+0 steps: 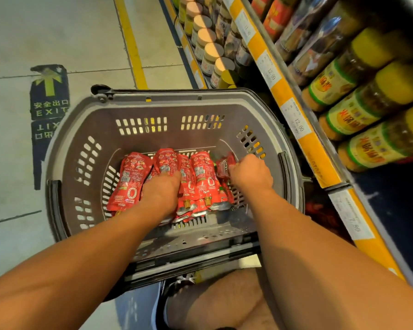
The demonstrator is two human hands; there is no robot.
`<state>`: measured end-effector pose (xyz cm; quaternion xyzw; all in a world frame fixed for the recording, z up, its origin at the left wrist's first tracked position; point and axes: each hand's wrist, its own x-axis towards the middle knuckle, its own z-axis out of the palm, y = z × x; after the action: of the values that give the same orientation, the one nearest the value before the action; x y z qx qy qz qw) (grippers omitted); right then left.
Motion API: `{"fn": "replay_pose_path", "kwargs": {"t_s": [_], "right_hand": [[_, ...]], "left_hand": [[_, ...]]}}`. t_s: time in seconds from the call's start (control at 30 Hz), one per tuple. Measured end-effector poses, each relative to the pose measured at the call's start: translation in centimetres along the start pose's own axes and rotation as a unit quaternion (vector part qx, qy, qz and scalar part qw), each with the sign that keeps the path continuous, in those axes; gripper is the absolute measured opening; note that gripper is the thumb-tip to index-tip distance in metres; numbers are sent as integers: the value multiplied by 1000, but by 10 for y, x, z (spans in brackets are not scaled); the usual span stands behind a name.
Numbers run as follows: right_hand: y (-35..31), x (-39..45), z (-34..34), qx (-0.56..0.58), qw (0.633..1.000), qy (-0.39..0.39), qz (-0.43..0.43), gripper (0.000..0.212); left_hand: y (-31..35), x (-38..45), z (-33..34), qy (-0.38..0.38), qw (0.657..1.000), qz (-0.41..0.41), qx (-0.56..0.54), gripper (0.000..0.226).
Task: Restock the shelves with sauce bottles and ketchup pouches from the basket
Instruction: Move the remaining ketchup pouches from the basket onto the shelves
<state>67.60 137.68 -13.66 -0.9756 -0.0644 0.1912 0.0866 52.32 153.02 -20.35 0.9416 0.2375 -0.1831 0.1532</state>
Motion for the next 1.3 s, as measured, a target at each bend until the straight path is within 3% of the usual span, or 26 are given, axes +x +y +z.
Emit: {"fn": "replay_pose_path", "kwargs": {"t_s": [0.13, 0.43, 0.7, 0.83, 1.0, 1.13, 1.3], "right_hand": [[11, -15, -17, -2, 1000, 7, 1, 25], [25, -58, -54, 75, 994, 65, -52, 9], [58, -98, -82, 213, 967, 142, -18, 38], [72, -125, -104, 305, 935, 178, 18, 38], [96, -158, -118, 393, 894, 211, 50, 32], [108, -179, -125, 427, 872, 231, 63, 19], [130, -210, -130, 513, 802, 302, 53, 20]], "left_hand": [[1, -7, -18, 61, 997, 20, -32, 38], [-15, -24, -66, 155, 985, 6, -78, 5], [-7, -57, -95, 225, 968, 35, -105, 20], [3, -74, -107, 264, 946, 43, -184, 8], [23, -93, -136, 291, 907, 38, -302, 11], [50, -113, -161, 303, 885, 58, -349, 8], [91, -147, -188, 294, 843, 105, -438, 8]]}}
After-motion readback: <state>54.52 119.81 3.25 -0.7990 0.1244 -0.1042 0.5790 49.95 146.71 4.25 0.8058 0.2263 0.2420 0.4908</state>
